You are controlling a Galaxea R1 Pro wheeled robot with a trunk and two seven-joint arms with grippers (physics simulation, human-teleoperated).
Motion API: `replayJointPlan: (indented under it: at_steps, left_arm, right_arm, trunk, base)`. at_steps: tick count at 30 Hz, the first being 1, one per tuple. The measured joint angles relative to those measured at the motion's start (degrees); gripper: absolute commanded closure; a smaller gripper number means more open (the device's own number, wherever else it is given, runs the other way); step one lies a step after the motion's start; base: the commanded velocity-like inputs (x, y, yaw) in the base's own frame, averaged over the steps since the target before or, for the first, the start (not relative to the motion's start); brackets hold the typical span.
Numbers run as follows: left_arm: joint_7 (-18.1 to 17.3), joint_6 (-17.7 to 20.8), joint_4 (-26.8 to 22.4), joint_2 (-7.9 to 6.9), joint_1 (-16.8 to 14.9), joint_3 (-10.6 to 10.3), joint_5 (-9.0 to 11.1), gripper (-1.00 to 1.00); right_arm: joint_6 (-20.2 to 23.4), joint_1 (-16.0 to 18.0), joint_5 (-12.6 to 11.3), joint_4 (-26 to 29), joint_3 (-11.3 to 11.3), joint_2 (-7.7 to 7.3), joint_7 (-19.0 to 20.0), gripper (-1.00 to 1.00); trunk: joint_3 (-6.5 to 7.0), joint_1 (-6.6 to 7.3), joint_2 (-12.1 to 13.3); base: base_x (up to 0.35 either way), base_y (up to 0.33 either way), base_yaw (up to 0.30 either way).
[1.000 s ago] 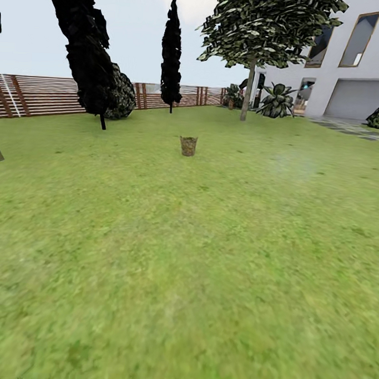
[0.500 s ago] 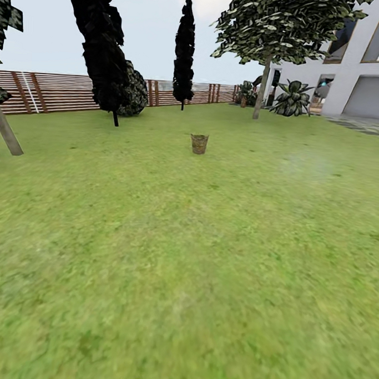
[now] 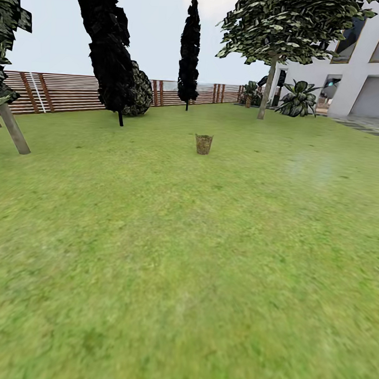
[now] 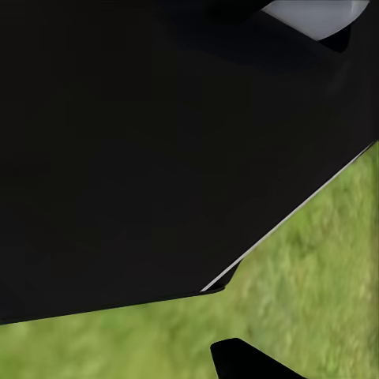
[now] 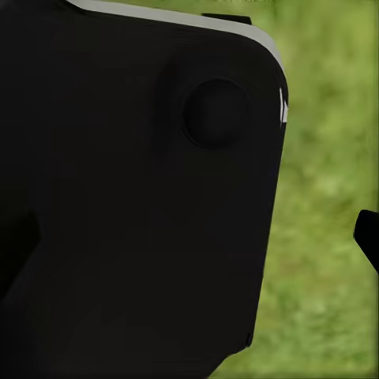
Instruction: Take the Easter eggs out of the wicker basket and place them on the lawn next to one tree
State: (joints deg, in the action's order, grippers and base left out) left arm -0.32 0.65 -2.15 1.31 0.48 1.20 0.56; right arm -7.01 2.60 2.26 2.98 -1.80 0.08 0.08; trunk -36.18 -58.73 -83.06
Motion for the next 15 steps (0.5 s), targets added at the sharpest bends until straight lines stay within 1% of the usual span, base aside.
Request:
replayJointPlan:
  at_steps: [4, 15]
  left_arm:
    - [0.0, 0.0, 0.0, 0.0, 0.0, 0.0, 0.0, -1.0]
    - [0.1, 0.0, 0.0, 0.0, 0.0, 0.0, 0.0, -1.0]
  right_arm:
    - [0.0, 0.0, 0.1, 0.0, 0.0, 0.2, 0.0, -1.0]
    - [0.0, 0.0, 0.1, 0.0, 0.1, 0.25, 0.0, -1.0]
  trunk:
    - [0.0, 0.03, 0.0]
    - [0.0, 0.03, 0.0]
  base:
    - [0.21, 0.0, 0.0]
    - [0.319, 0.0, 0.0]
